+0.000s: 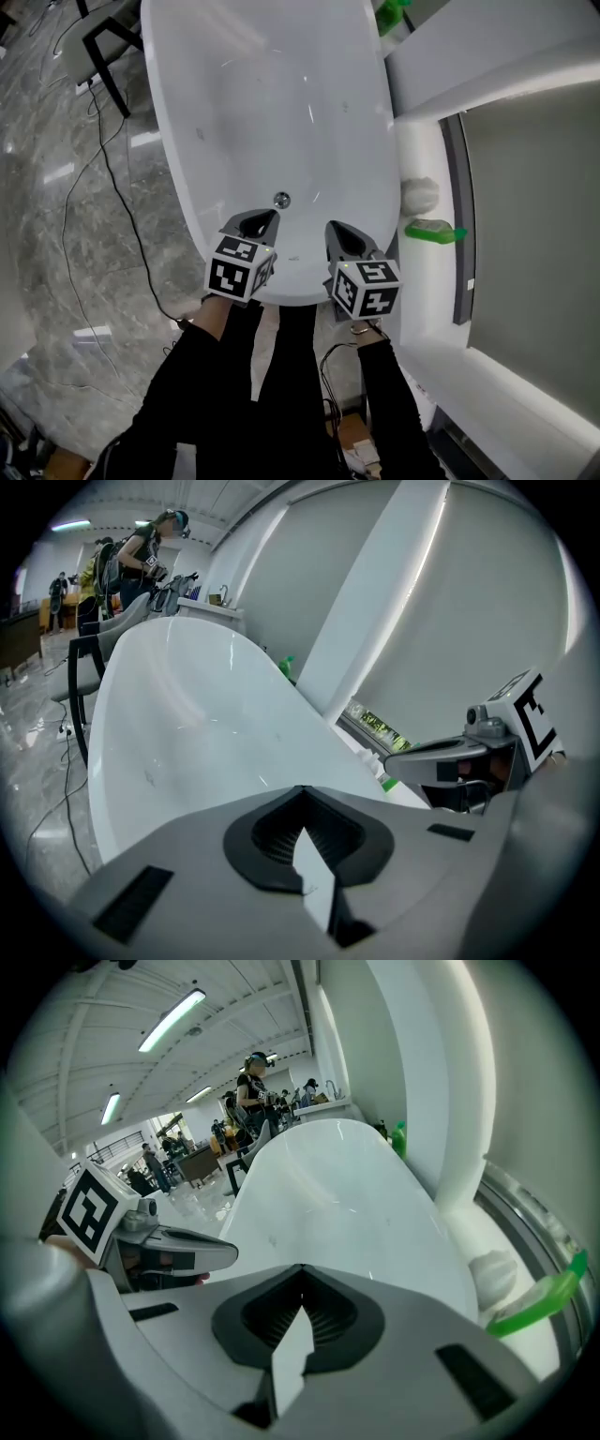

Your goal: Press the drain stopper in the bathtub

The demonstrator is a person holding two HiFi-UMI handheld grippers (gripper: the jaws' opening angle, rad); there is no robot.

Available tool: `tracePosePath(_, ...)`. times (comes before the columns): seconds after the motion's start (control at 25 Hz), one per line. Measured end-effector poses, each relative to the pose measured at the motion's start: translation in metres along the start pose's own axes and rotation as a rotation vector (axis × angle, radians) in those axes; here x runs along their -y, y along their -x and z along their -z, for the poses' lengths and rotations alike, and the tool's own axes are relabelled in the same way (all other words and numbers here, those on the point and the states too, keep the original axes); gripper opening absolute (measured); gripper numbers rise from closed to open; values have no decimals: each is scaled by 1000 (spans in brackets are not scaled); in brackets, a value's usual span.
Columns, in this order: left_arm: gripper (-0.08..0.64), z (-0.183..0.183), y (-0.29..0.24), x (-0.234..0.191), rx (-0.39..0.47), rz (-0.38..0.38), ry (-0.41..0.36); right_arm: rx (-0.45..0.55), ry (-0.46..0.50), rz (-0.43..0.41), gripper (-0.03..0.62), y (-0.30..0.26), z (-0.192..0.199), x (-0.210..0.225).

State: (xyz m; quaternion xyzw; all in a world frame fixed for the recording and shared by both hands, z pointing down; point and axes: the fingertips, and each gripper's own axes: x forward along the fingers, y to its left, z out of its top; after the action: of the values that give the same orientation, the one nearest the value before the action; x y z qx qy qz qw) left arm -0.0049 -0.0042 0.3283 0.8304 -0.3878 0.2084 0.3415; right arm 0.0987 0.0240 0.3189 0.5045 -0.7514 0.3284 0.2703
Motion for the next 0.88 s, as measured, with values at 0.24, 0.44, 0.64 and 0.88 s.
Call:
tracePosePath(0.24, 5, 23, -50, -26, -28, -52, 55, -72, 47, -63, 2, -54, 7, 27)
tracePosePath(0.44, 5, 44, -95, -47, -47, -119, 118, -152, 58, -120, 2, -104, 29, 53)
tracePosePath(0.64, 4, 66, -134, -71, -71, -172, 178, -229, 67, -158, 2, -151, 56, 71)
tracePosePath(0.88, 5, 97, -182, -92, -120, -212, 240, -310, 98, -199, 2, -205, 88, 87)
